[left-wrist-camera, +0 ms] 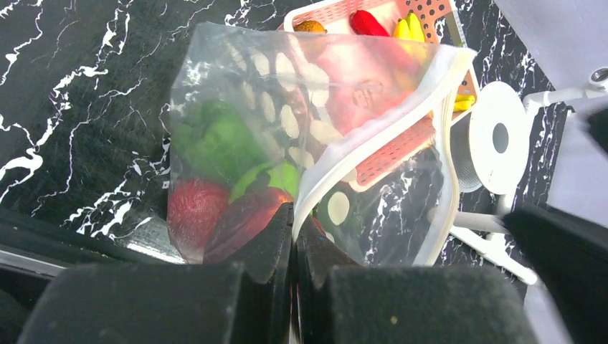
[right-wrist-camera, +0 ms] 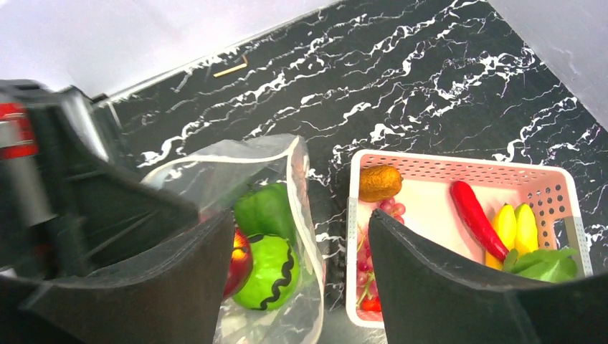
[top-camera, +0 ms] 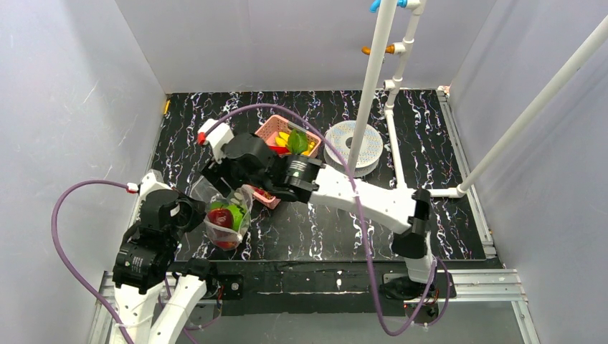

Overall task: Place the food in the zip-top bag and seal the zipper
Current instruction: Adjust the fake fruit in the zipper food storage bag, then pick up the fake fruit from the bin.

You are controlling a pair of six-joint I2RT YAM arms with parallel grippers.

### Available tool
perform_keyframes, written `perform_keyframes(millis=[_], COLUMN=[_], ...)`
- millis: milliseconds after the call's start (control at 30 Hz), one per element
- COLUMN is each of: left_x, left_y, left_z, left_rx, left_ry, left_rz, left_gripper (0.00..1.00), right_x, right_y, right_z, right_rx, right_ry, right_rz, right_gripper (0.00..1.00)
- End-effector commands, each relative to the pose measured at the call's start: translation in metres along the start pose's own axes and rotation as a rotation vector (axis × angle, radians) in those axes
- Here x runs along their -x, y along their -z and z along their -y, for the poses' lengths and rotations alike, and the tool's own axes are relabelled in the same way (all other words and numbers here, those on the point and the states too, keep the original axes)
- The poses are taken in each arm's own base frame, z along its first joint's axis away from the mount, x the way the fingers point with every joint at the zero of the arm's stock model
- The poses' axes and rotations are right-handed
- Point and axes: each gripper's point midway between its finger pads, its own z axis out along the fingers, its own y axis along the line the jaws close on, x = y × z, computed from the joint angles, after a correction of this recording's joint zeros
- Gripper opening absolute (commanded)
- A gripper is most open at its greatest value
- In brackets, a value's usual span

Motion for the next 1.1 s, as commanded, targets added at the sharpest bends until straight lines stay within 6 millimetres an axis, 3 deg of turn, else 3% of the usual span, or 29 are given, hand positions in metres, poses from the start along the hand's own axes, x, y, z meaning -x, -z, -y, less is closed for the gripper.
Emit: perform_keyframes(millis=[0,133,267,500,633,800,933,1067], left_x=[0.005,0.008,0.003,0.005,0.014,0.024,0.027,0.031], left_y=[-0.005,-0.008,-0.011,0.002,0.011,0.014,0.007,-0.006], left_z=[0.004,0.009,0.0,-0.013,-0.014,-0.014,-0.006,0.0], left_rx=[0.005,0.014,0.068,0.098,0.104,0.109,0.082,0.078], left_ry=[-0.043,-0.075,-0.102,-0.105,-0.124,-0.143,-0.149,-0.193], left_rz=[0.004,-0.021,-0.049,-0.028,0.003,0.045,0.056,0.059], left_gripper=[0.0,0.0,0.0,0.0,0.0,0.0,0.0,0.0], right_x=[0.042,0.026,0.012,-0.01,-0.038,-0.065,-0.086,-0.105], right_y=[0.057,0.066,0.076,0.084,0.063,0.029,0.005,-0.019], right_z=[0.004,0.016,0.032,0.088,0.116,0.135,0.142,0.137], right_rx=[0.031,0.002,-0.022,-0.12,-0.168,-0.2,-0.195,-0.109], right_ry=[-0.105,-0.16,-0.215,-0.321,-0.367,-0.35,-0.338,-0.33], right_rz=[0.107,0.072,0.034,0.039,-0.016,-0.119,-0.203,-0.264], right_gripper=[0.77,0.77,0.78,0.81,0.82,0.85,0.92,0.98])
